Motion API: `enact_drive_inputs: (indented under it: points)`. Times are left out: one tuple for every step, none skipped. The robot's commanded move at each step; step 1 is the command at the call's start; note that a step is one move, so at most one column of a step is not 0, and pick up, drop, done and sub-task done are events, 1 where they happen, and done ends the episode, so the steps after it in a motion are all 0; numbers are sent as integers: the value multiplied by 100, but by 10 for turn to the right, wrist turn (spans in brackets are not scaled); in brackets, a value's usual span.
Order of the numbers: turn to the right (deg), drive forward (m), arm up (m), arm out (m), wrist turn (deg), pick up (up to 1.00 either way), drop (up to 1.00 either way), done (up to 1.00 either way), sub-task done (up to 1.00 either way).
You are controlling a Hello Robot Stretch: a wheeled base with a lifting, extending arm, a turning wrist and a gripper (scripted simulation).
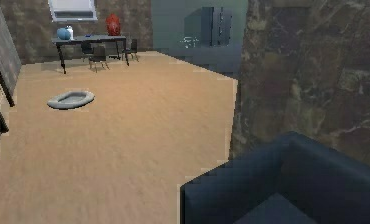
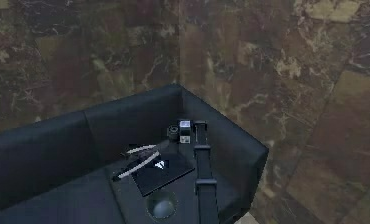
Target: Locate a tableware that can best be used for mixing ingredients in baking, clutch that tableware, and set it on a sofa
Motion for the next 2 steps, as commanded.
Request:
enact_drive_inputs:
  points:
    - [0,0,0,-8,0,0,0,0,0]
    - [0,0,0,0,0,0,0,100,0]
